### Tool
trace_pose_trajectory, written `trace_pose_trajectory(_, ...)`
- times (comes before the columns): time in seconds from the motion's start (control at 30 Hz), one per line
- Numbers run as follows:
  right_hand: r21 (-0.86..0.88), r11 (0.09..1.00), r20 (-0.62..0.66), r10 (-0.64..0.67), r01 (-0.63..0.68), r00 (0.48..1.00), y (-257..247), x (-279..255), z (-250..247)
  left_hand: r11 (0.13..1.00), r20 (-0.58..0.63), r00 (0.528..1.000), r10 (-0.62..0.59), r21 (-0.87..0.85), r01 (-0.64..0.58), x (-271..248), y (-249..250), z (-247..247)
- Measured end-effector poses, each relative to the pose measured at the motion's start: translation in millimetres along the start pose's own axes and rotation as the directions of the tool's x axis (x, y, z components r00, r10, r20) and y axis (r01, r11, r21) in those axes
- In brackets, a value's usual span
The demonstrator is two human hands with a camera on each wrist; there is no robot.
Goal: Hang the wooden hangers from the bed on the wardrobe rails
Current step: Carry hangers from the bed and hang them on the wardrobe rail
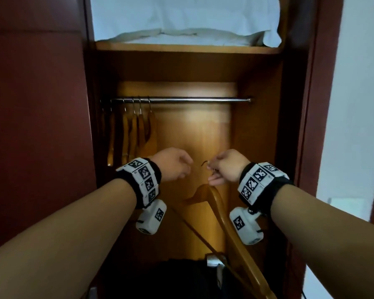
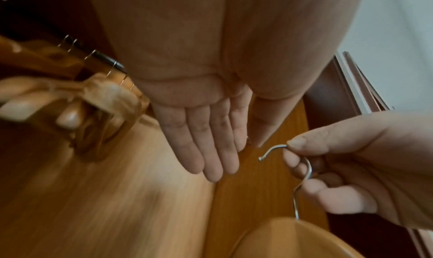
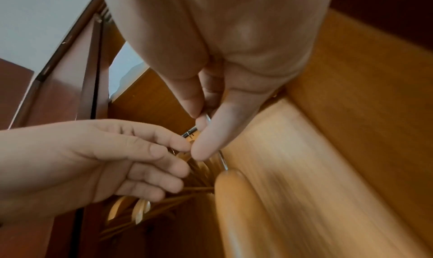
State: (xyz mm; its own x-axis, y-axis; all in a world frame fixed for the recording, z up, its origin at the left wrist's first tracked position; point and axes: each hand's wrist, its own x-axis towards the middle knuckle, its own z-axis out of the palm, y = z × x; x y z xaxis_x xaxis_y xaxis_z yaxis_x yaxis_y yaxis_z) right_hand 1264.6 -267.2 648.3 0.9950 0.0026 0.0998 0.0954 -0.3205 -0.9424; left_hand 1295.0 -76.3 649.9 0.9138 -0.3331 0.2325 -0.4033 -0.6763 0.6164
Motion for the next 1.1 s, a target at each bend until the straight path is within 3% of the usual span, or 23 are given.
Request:
trace_pose_trajectory(0.23, -0.176, 0.981, -0.037, -0.083, 0.075, 0.996, -47.5, 70.1, 31.7, 0.942, -0.214, 0.963, 0.161, 0.325, -0.086, 47.9, -16.5, -76.2)
trace_pose_trajectory(0.47, -0.38, 0.914, -0.072, -0.179, 0.139, 0.981, -82.6, 130.6, 47.7, 0.916, -0.34, 0.922, 0.187, 0.4, -0.038, 93.9, -27.4, -118.9)
trace_pose_trajectory(0.67, -0.515, 0.82, -0.025, -0.306, 0.25, 0.952, -126.6, 165.6, 47.8, 0.905, -0.426, 0.897, 0.119, 0.419, 0.079, 119.8, -26.3, -143.6)
trace_pose_trajectory(0.8, -0.601, 0.735, -0.043, -0.423, 0.315, 0.905, -156.9, 193.3, 48.0, 0.88, -0.457, 0.887, 0.068, 0.446, 0.162, 141.4, -19.6, -161.0)
trace_pose_trajectory(1.1, -0.733, 0.563, -0.003, -0.563, 0.381, 0.826, -190.8, 265.1, 69.7, 0.829, -0.534, 0.846, -0.012, 0.467, 0.307, 182.2, -27.2, -186.2)
